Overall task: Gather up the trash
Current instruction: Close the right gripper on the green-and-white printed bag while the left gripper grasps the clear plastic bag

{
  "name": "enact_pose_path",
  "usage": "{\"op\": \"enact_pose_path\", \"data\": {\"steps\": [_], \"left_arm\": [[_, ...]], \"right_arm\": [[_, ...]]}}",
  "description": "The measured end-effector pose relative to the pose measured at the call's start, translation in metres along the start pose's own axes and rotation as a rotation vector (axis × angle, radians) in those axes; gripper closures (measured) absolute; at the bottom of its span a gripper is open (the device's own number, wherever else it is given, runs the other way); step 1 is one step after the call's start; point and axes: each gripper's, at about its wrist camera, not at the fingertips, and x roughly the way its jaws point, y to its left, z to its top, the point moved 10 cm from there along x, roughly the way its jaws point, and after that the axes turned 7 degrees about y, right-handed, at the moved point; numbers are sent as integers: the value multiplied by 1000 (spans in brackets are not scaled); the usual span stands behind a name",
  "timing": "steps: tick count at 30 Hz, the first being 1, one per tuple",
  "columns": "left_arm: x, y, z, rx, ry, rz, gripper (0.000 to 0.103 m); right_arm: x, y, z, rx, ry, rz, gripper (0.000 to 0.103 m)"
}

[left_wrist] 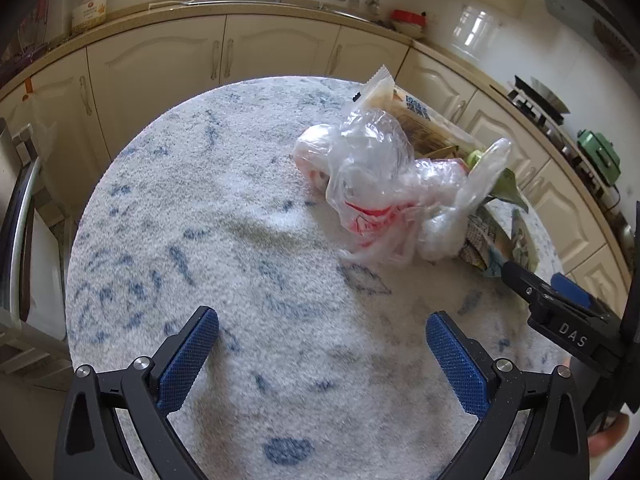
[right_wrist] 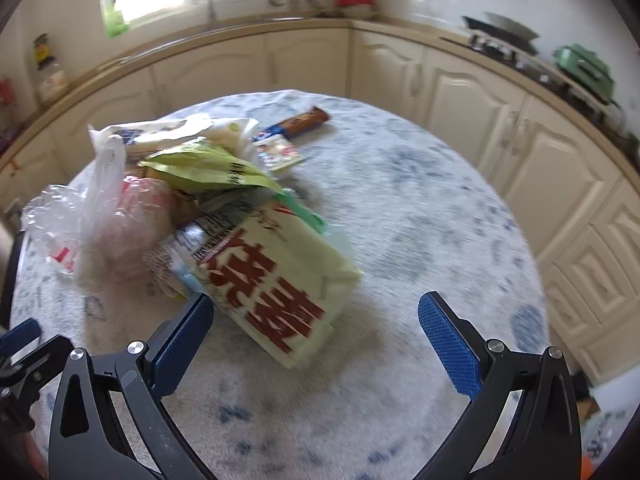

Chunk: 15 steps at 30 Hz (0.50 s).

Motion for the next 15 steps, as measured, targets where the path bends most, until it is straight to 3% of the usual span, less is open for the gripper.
{"op": "enact_pose_path", "data": {"steps": [2, 5, 7, 9, 10, 15], "left_arm": [[3, -6, 6, 36, 7, -18, 1], [4, -15, 16, 80, 13, -26, 1], [2, -18, 22, 93, -7, -8, 1], [2, -25, 28, 118, -10, -10, 1], [3, -30, 28, 130, -3, -16, 1], [18, -40, 42, 146, 39, -16, 1]], "right_arm": [[8, 7, 3, -49, 15, 60, 0], [11, 10, 3, -80, 16, 69, 1], [9, 11, 2, -83, 11, 98, 6], [8, 13, 0, -76, 17, 156, 24], [6, 12, -1, -68, 21, 176, 28], [7, -1, -5, -34, 8, 125, 35]]}}
